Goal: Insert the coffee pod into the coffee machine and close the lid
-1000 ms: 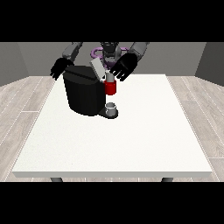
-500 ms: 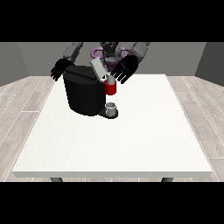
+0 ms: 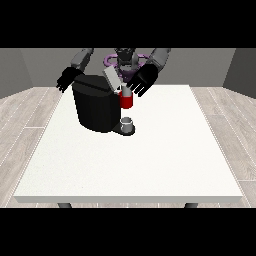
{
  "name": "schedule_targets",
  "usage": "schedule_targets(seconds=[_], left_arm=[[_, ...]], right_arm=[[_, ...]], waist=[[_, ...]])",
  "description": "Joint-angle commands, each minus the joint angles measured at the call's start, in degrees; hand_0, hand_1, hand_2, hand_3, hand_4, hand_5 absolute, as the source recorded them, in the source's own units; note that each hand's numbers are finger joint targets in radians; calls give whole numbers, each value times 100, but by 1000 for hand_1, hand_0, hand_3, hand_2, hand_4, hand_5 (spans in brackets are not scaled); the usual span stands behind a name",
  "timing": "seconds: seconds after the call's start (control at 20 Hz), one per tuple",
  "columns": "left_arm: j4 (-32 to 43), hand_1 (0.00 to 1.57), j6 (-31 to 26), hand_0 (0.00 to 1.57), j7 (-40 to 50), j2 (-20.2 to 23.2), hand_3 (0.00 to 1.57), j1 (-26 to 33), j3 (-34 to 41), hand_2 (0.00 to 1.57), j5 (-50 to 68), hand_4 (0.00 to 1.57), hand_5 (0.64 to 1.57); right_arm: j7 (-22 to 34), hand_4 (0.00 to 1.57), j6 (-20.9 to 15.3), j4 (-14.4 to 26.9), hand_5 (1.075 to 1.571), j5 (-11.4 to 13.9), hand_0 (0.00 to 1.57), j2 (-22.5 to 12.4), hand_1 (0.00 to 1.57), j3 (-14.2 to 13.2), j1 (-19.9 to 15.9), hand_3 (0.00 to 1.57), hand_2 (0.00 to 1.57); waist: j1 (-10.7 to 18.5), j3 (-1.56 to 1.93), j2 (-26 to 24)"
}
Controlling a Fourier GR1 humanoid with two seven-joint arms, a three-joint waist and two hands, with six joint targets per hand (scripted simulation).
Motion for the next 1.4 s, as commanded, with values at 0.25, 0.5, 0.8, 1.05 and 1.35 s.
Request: schedule_targets(seconds=[0.25,0.5,0.8,1.05,1.35], left_arm=[[39,1161,-86,1161,137,-82,1058,-69,-73,1195,-112,457,1571],[-64,1105,132,1105,-59,-170,980,148,-174,1151,-237,413,1571],[-22,1050,-90,1050,-75,-30,962,76,-112,1119,-213,364,1571],[98,912,-333,912,-197,281,865,-172,-91,1022,-271,363,1571],[75,0,-441,0,-395,215,0,102,-429,0,-583,0,1571]], right_arm=[[-158,401,94,110,1571,-54,0,-30,0,-27,-20,0,0],[-183,434,38,204,1571,-159,0,-147,0,-242,-44,0,0],[-278,470,-46,195,1571,16,0,5,0,-13,137,0,0],[-108,419,-39,73,1571,-8,0,-66,0,-30,-65,0,0],[-33,338,-222,98,1571,124,0,1,0,13,-3,0,0]], waist=[[6,-5,57],[138,-5,50],[193,-5,-90],[16,-6,125],[174,-5,-12]])
